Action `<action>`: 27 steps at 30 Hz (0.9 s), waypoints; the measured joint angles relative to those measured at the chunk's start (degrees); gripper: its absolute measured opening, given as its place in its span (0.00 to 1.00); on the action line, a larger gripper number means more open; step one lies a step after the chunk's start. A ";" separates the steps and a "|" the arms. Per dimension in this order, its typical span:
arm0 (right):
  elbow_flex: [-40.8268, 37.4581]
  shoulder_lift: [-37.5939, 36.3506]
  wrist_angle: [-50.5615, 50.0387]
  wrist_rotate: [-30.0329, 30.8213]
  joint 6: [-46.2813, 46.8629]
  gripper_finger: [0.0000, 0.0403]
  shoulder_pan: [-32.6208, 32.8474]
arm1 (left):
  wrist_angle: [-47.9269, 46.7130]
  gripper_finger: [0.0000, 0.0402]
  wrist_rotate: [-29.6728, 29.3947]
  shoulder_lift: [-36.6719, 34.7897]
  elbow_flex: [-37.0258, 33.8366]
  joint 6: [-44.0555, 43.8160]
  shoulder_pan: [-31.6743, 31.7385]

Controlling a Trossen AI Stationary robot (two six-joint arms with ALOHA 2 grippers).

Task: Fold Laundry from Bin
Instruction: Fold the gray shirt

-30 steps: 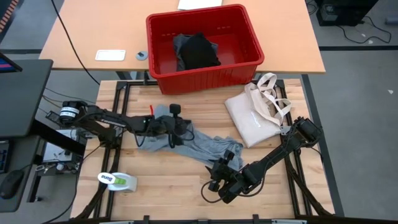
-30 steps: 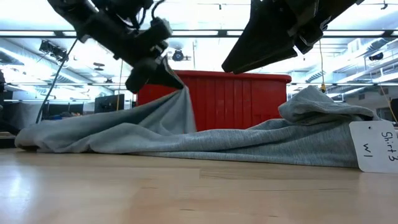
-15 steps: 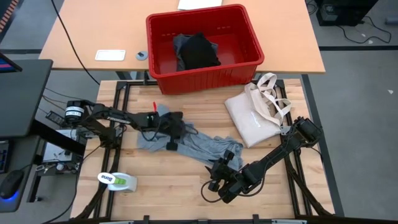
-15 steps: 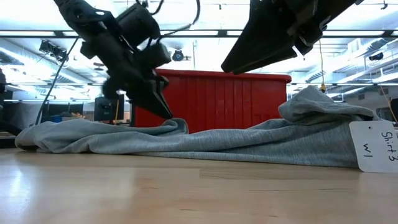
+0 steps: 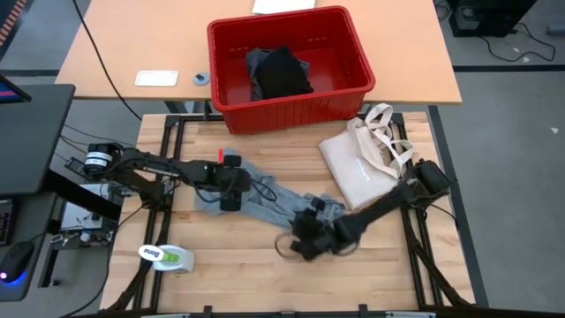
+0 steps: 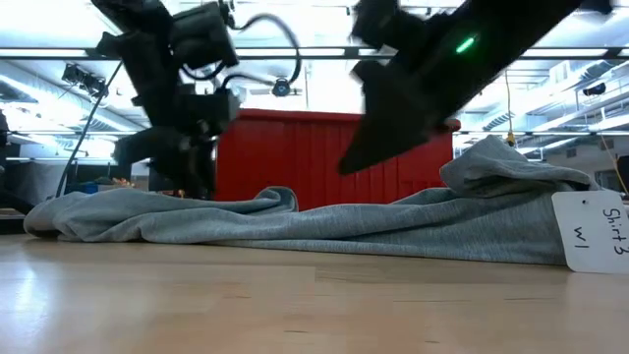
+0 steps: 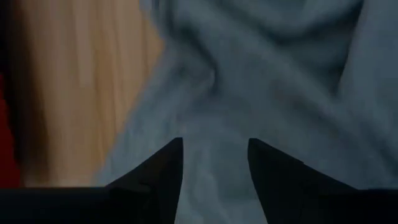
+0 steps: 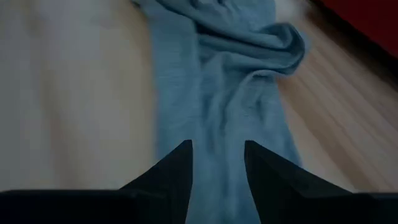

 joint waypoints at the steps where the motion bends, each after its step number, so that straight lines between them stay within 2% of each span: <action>1: -0.87 0.03 3.72 -0.03 -3.56 0.38 -1.32 | -1.78 0.46 0.04 0.00 0.00 -0.90 0.44; 4: -1.73 0.03 15.91 -1.83 -17.29 0.38 -4.80 | -4.60 0.45 -0.25 -0.25 0.00 -1.34 1.35; 6: -1.70 -0.02 21.64 -7.28 -24.33 0.38 -7.22 | -5.28 0.43 -2.31 -1.03 -0.02 0.76 1.40; 9: -1.66 -0.02 24.44 -16.14 -27.94 0.38 -11.36 | -6.65 0.42 -5.75 -2.19 0.05 3.40 1.78; 12: -1.71 -0.02 22.23 -22.56 -27.93 0.38 -15.39 | -9.05 0.40 -6.05 -2.49 0.09 4.27 3.71; 19: -1.76 0.00 23.65 -24.32 -33.29 0.38 -20.97 | -18.76 0.40 -0.67 -1.68 -0.04 -2.22 11.14; 23: -1.74 0.00 24.47 -25.09 -35.67 0.38 -23.61 | -19.76 0.40 -0.36 -1.70 0.02 -2.45 14.45; 27: -1.72 0.00 24.90 -27.91 -37.21 0.38 -25.67 | -18.62 0.40 3.94 -0.98 0.02 0.53 17.07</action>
